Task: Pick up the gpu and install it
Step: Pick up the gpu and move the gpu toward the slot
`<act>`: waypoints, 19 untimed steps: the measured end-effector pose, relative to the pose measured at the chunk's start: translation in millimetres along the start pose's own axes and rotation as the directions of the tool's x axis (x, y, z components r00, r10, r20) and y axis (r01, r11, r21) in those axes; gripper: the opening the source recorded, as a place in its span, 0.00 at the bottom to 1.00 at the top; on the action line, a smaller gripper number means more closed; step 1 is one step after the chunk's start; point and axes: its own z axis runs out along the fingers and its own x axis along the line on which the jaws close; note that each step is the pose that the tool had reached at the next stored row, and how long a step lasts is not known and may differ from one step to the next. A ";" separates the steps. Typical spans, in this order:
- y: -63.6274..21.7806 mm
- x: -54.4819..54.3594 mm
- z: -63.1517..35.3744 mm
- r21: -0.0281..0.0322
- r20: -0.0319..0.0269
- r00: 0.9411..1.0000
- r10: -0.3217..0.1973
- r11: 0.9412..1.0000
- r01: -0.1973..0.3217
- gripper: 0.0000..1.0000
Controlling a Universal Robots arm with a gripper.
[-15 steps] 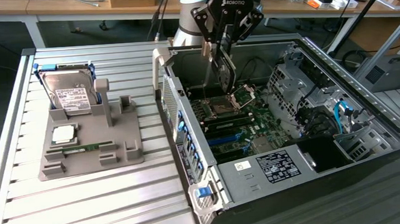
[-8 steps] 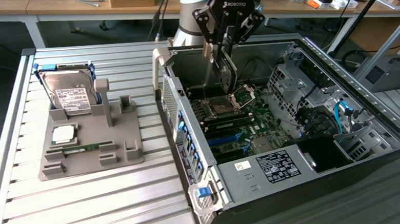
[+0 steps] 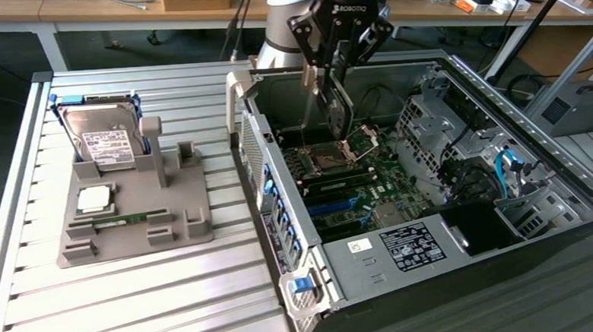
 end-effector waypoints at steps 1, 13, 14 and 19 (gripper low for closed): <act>0.1 -0.5 0.4 0.000 0.000 1.000 0.000 1.000 0.000 0.27; 0.6 -5.2 4.9 0.005 0.000 1.000 0.000 1.000 0.000 0.27; 0.7 -5.6 5.2 0.005 0.000 1.000 0.000 1.000 0.000 0.27; 0.9 -7.4 6.7 0.006 0.000 1.000 0.000 1.000 0.000 0.27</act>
